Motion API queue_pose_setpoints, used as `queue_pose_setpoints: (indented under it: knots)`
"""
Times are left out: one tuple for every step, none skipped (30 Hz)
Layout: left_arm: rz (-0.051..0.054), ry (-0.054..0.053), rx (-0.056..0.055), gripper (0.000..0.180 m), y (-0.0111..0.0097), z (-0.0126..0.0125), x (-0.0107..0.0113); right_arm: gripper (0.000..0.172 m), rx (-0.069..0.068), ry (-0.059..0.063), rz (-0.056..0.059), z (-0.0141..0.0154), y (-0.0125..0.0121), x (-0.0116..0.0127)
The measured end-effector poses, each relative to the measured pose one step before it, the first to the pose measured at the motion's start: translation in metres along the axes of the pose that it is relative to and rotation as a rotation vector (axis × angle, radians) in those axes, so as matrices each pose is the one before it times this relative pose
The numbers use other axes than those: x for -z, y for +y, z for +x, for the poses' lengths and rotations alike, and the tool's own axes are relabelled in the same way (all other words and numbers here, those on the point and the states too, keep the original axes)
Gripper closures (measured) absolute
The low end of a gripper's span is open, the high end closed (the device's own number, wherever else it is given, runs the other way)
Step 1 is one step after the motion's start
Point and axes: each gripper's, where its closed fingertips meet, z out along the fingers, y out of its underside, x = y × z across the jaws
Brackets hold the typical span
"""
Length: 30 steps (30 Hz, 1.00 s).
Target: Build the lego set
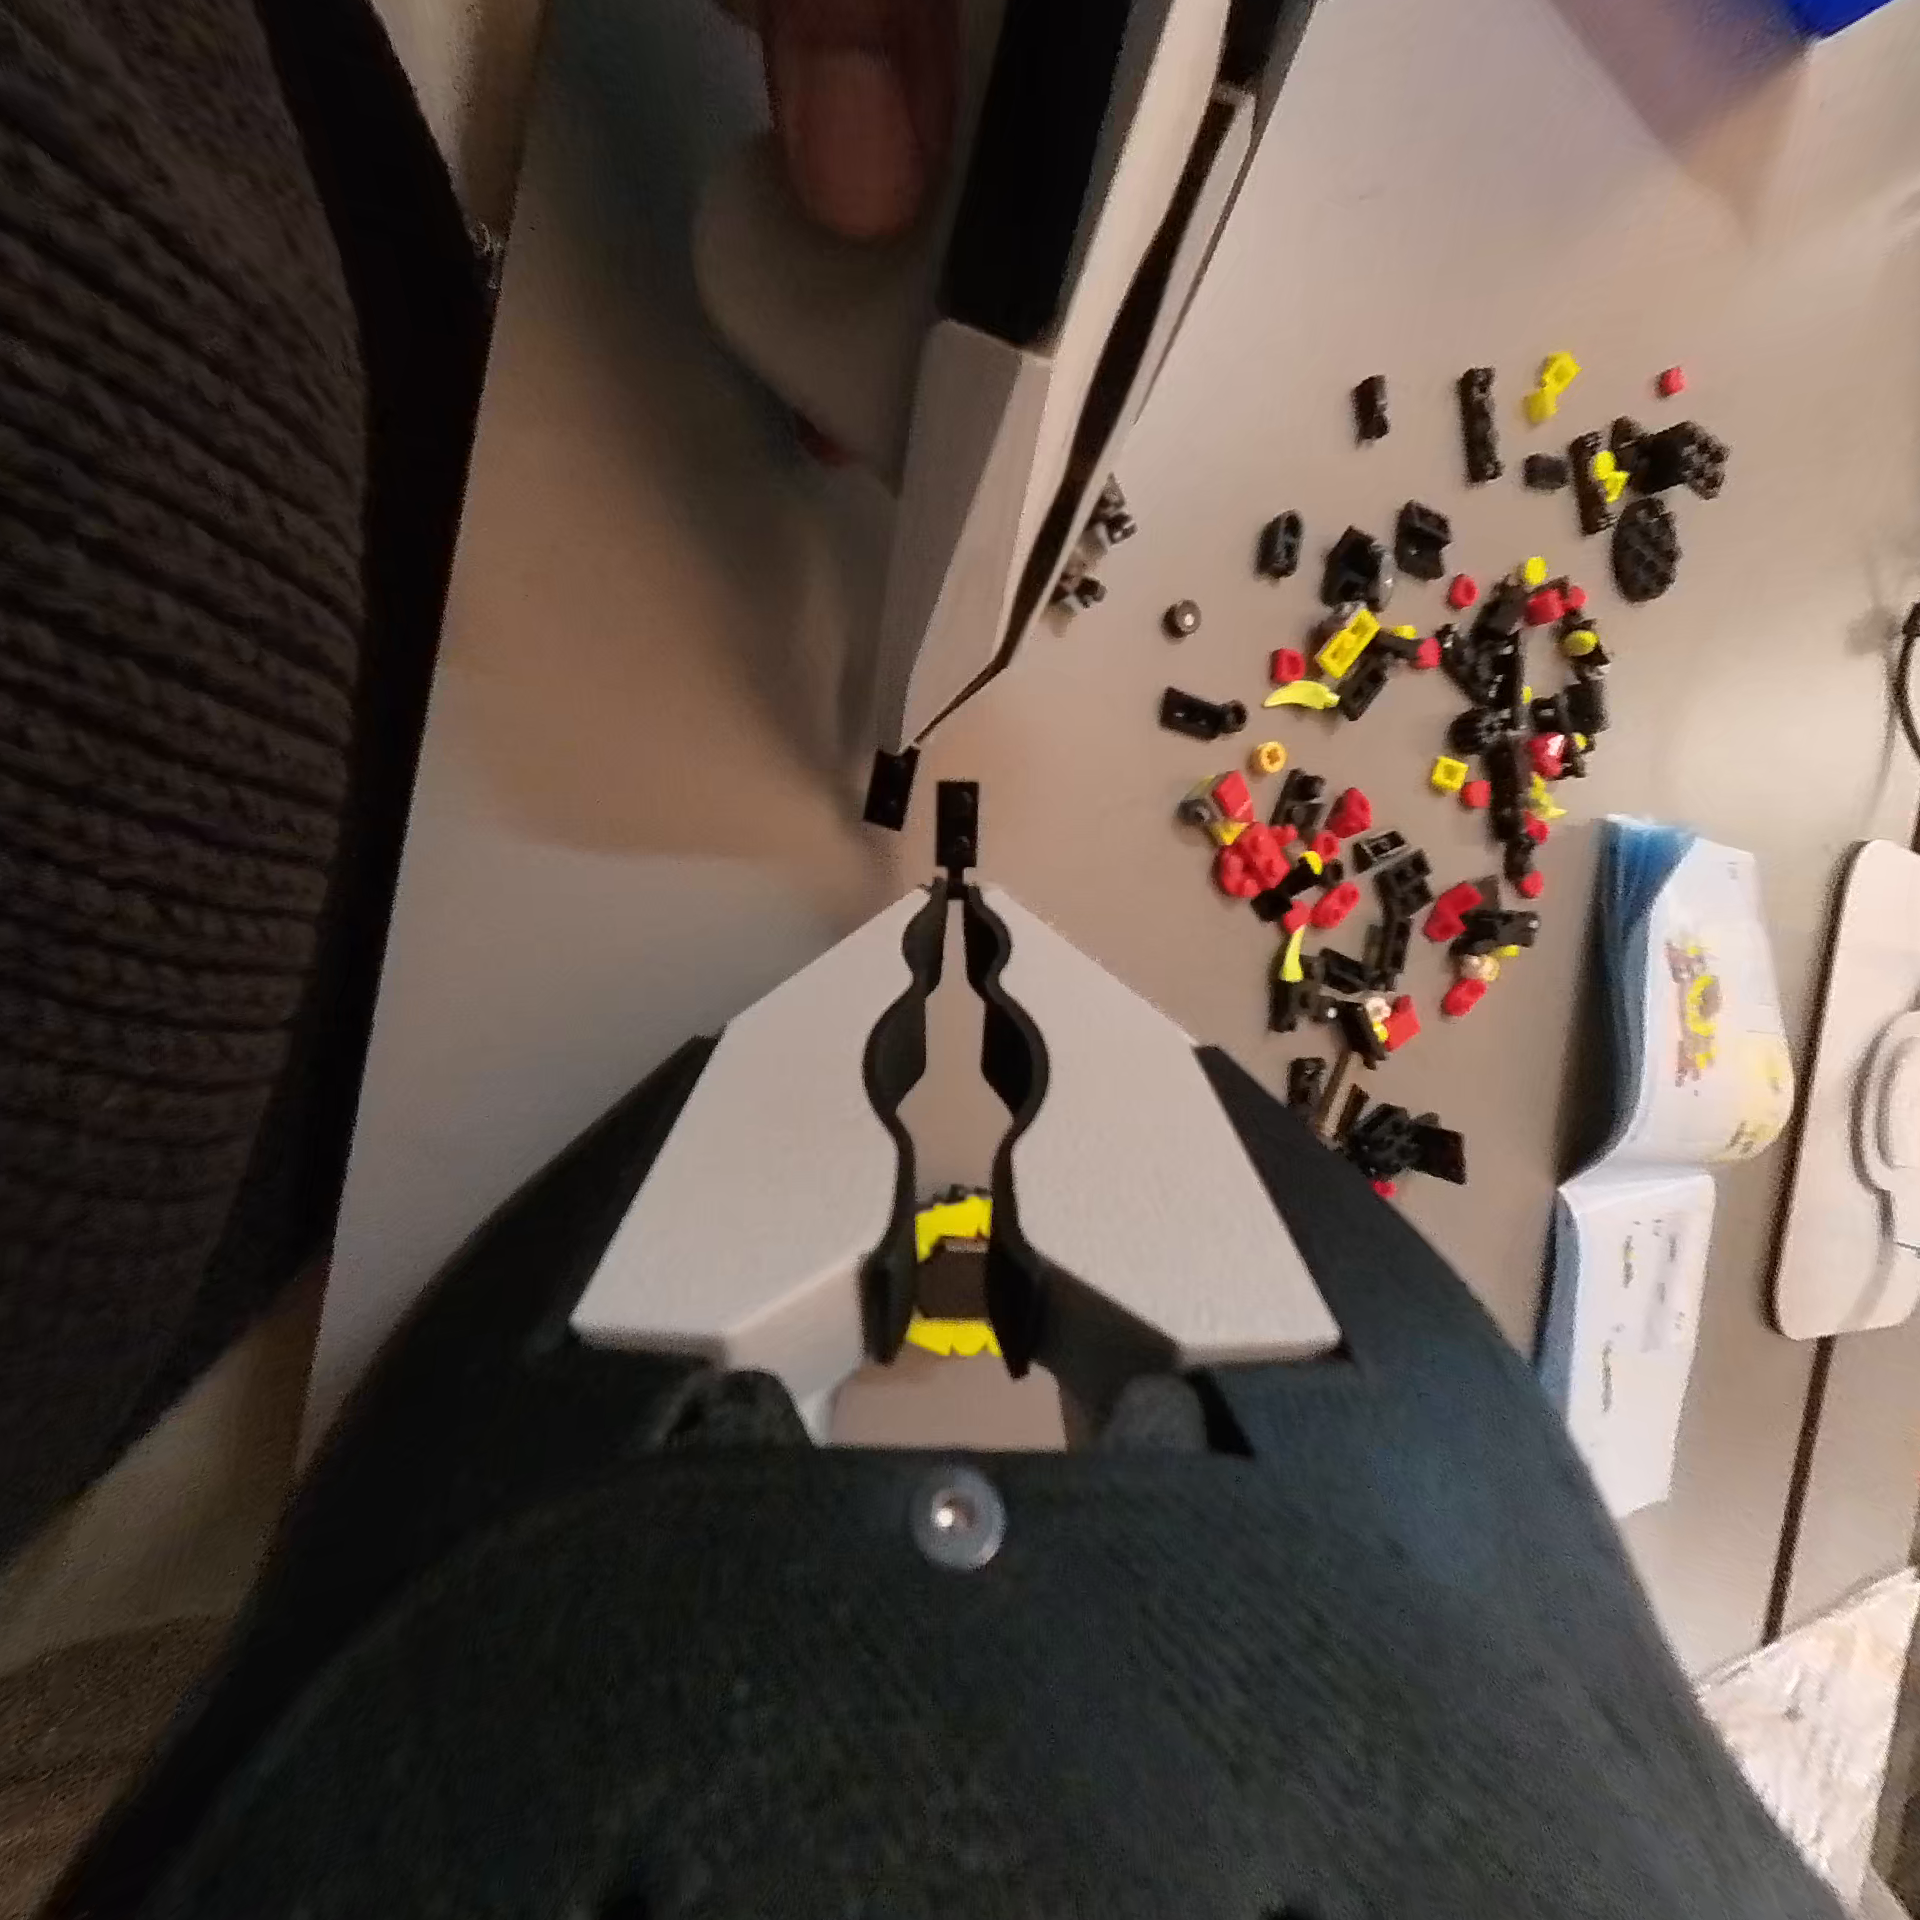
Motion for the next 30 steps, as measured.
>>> queue_pose_setpoints:
  knots:
    - [-0.0046, -0.0044, -0.0033, 0.177, 0.00077, -0.00004, -0.00020, 0.170, -0.0034, -0.0036, -0.0032, -0.00039, 0.00058, -0.00039]
    - [-0.0062, -0.0072, -0.0030, 0.177, 0.00090, -0.00084, 0.00000, 0.170, -0.0053, -0.0046, -0.0009, -0.00029, 0.00034, -0.00020]
    - [-0.0051, -0.0099, -0.0025, 0.177, 0.00079, -0.00148, 0.00015, 0.170, -0.0079, -0.0068, 0.0008, -0.00032, 0.00027, -0.00007]
    - [-0.0009, -0.0024, -0.0013, 0.177, 0.00020, -0.00038, 0.00043, 0.170, -0.0091, -0.0066, 0.0018, -0.00010, -0.00005, 0.00001]
    - [-0.0001, -0.0011, 0.0010, 0.177, -0.00018, -0.00019, 0.00050, 0.170, -0.0082, -0.0046, 0.0027, 0.00008, -0.00028, 0.00010]
    - [0.0009, -0.0060, -0.0015, 0.176, -0.00025, -0.00091, 0.00051, 0.170, -0.0068, -0.0023, 0.0029, 0.00018, -0.00015, 0.00009]
    - [0.0021, -0.0070, -0.0047, 0.175, -0.00040, -0.00094, 0.00058, 0.170, -0.0055, -0.0009, 0.0017, 0.00030, -0.00021, 0.00001]
    - [0.0019, -0.0064, -0.0050, 0.172, -0.00064, -0.00070, 0.00086, 0.170, -0.0047, 0.0002, -0.0001, 0.00031, 0.00007, 0.00000]
    - [0.0015, -0.0100, -0.0032, 0.169, -0.00052, -0.00153, 0.00110, 0.170, -0.0047, 0.0008, -0.0009, 0.00028, 0.00018, -0.00014]
    - [0.0010, -0.0078, -0.0046, 0.166, -0.00040, -0.00106, 0.00122, 0.170, -0.0051, 0.0000, 0.0000, 0.00006, 0.00014, 0.00001]
    - [0.0016, -0.0068, -0.0044, 0.163, -0.00053, -0.00100, 0.00123, 0.170, -0.0062, 0.0001, 0.0004, 0.00012, 0.00020, 0.00012]
    - [0.0038, -0.0071, -0.0049, 0.160, -0.00092, -0.00084, 0.00145, 0.170, -0.0084, 0.0013, -0.0014, 0.00029, 0.00047, 0.00031]
    - [0.0055, -0.0034, -0.0111, 0.159, -0.00113, 0.00007, 0.00151, 0.170, -0.0118, 0.0019, -0.0029, 0.00046, 0.00063, 0.00036]
    - [0.0001, -0.0050, -0.0160, 0.158, -0.00029, 0.00010, 0.00152, 0.170, -0.0177, 0.0012, -0.0023, 0.00038, 0.00028, 0.00073]
    - [-0.0028, -0.0110, -0.0168, 0.156, 0.00007, -0.00055, 0.00149, 0.170, -0.0252, 0.0005, -0.0005, 0.00023, -0.00011, 0.00083]
    - [-0.0024, -0.0098, -0.0218, 0.156, 0.00031, -0.00038, 0.00160, 0.170, -0.0354, 0.0002, 0.0000, 0.00019, -0.00045, 0.00087]
    - [-0.0040, -0.0125, -0.0183, 0.156, 0.00069, -0.00111, 0.00149, 0.170, -0.0490, -0.0037, 0.0002, -0.00050, -0.00094, 0.00059]
    - [-0.0035, -0.0125, -0.0122, 0.156, 0.00094, -0.00172, 0.00139, 0.170, -0.0636, -0.0133, 0.0026, -0.00199, -0.00170, -0.00021]
    - [0.0002, -0.0044, -0.0103, 0.156, 0.00069, -0.00094, 0.00113, 0.170, -0.0763, -0.0276, 0.0016, -0.00413, -0.00145, -0.00139]
    - [0.0004, 0.0023, -0.0089, 0.156, 0.00107, -0.00019, 0.00110, 0.170, -0.0773, -0.0438, -0.0014, -0.00642, -0.00075, -0.00252]
    - [0.0007, -0.0028, -0.0010, 0.157, 0.00113, -0.00113, 0.00070, 0.171, -0.0649, -0.0398, -0.0012, -0.00582, -0.00017, -0.00285]
    - [0.0002, 0.0003, 0.0014, 0.158, 0.00123, -0.00086, 0.00024, 0.171, -0.0422, -0.0159, -0.0026, -0.00218, 0.00058, -0.00212]
    - [-0.0010, 0.0083, 0.0008, 0.158, 0.00126, 0.00056, -0.00009, 0.171, -0.0152, 0.0061, -0.0034, 0.00083, 0.00081, -0.00099]
    - [-0.0032, 0.0092, 0.0026, 0.159, 0.00115, 0.00085, -0.00051, 0.171, 0.0012, 0.0134, -0.0026, 0.00175, 0.00048, 0.00016]
    - [-0.0061, 0.0064, 0.0018, 0.159, 0.00138, 0.00065, -0.00069, 0.171, 0.0034, 0.0070, 0.0012, 0.00115, -0.00066, 0.00056]
    - [-0.0048, 0.0018, -0.0033, 0.160, 0.00114, 0.00026, -0.00074, 0.171, -0.0021, -0.0059, 0.0087, -0.00038, -0.00200, 0.00054]
    - [-0.0022, -0.0049, -0.0062, 0.160, 0.00088, -0.00054, -0.00061, 0.171, -0.0091, -0.0152, 0.0109, -0.00141, -0.00249, 0.00016]
    - [-0.0019, -0.0070, -0.0043, 0.161, 0.00067, -0.00072, -0.00059, 0.171, -0.0107, -0.0145, 0.0061, -0.00139, -0.00180, -0.00020]
    - [-0.0024, -0.0024, -0.0016, 0.161, 0.00050, -0.00009, -0.00045, 0.171, -0.0053, -0.0069, -0.0017, -0.00026, -0.00036, -0.00063]
    - [-0.0010, 0.0042, 0.0001, 0.162, 0.00029, 0.00072, -0.00054, 0.171, 0.0023, 0.0029, -0.0077, 0.00087, 0.00069, -0.00080]
